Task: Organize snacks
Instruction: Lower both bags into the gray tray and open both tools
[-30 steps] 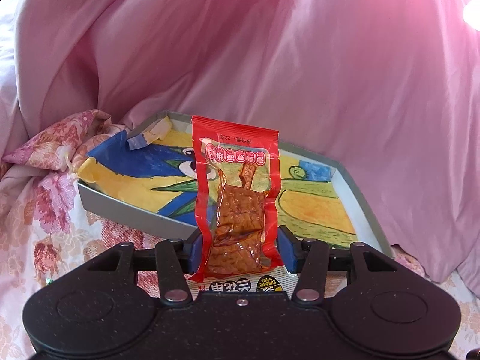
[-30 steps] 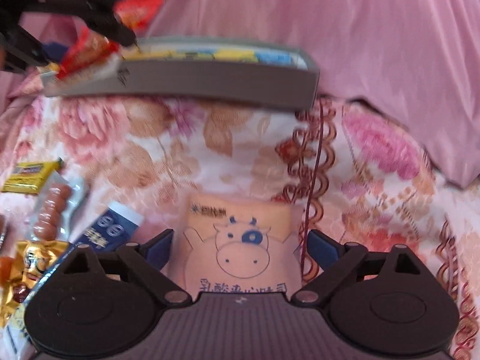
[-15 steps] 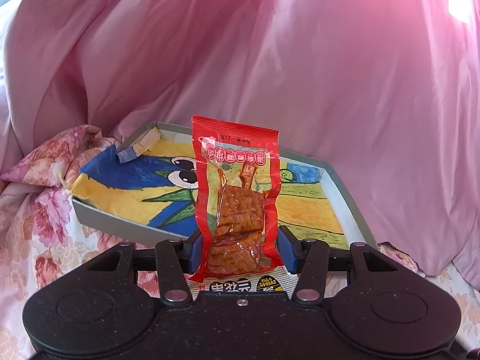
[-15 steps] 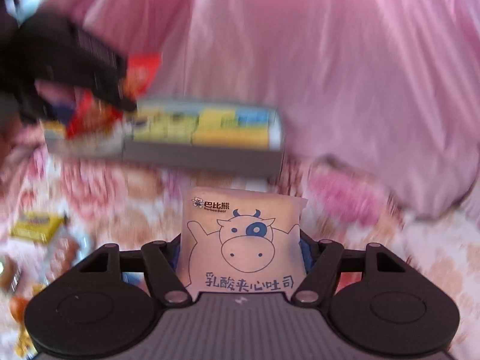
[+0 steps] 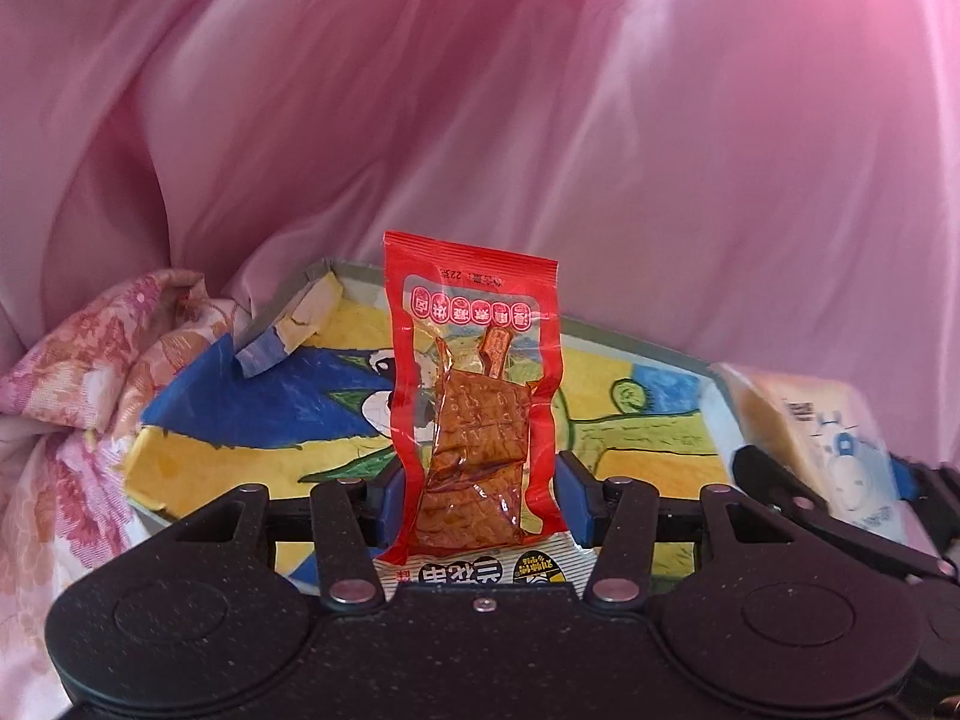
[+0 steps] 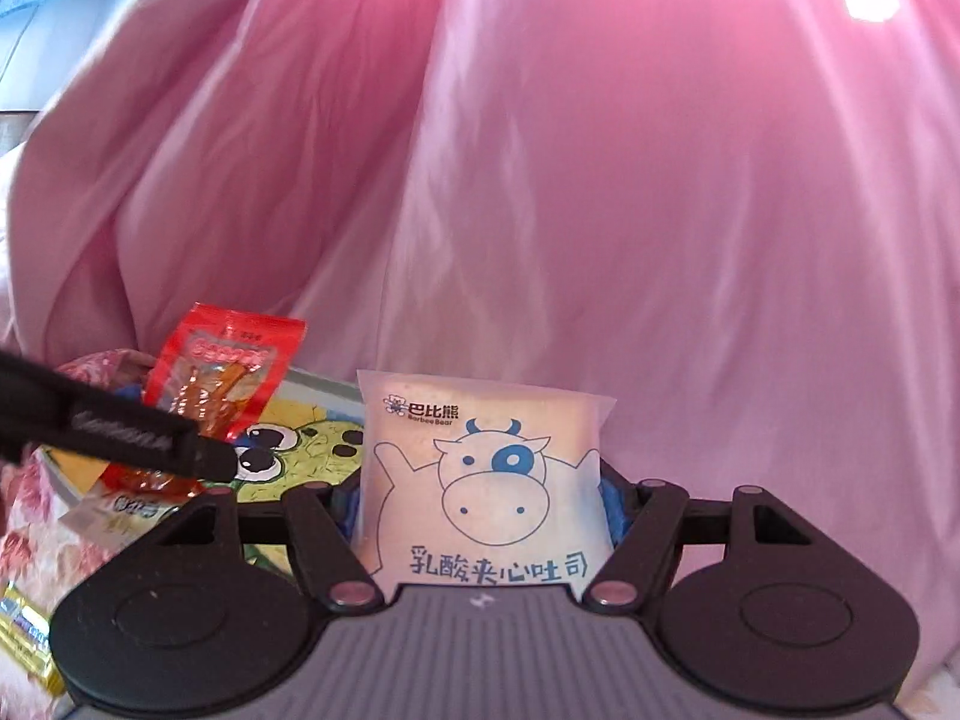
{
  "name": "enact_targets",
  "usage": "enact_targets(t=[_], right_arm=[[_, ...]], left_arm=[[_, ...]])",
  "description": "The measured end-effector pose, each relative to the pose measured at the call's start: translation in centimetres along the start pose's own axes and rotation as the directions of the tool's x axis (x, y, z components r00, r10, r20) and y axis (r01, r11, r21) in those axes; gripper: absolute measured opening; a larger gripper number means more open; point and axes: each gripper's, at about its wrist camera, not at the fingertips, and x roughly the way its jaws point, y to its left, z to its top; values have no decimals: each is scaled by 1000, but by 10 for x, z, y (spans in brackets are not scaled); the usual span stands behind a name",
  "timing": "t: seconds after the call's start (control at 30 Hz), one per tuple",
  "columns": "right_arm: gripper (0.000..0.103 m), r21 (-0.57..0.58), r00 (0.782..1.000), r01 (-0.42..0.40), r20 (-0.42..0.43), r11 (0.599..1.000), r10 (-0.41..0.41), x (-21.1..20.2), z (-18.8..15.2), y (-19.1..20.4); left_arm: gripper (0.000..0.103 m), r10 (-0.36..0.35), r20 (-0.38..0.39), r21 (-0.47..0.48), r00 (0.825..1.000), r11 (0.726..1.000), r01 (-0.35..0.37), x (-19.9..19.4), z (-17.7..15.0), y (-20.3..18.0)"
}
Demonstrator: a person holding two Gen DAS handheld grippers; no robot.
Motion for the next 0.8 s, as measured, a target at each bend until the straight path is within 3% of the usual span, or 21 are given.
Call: enact_targets(t=[0.23, 0.43, 0.53, 0.7, 0.8], right_arm=[[73, 51, 989, -34, -143, 998, 41, 55, -4, -9], [75, 40, 980, -48, -194, 998, 55, 66, -16, -2], [81, 40, 979, -62, -190, 997, 69, 62, -20, 0], [92, 52, 990, -86, -111, 995, 91, 50, -22, 0], [99, 42, 996, -77, -46, 996, 78, 31, -22, -4]], left_arm=[[52, 20, -88, -26, 996, 999, -22, 35, 8, 2], [54, 28, -154, -30, 988, 999, -33, 53, 0, 5], [66, 32, -141, -19, 989, 999, -35, 52, -3, 7], [71, 7, -88, -41, 996, 999, -11, 35, -1, 11], [78, -8, -28, -66, 1000, 998, 7, 14, 0, 15]])
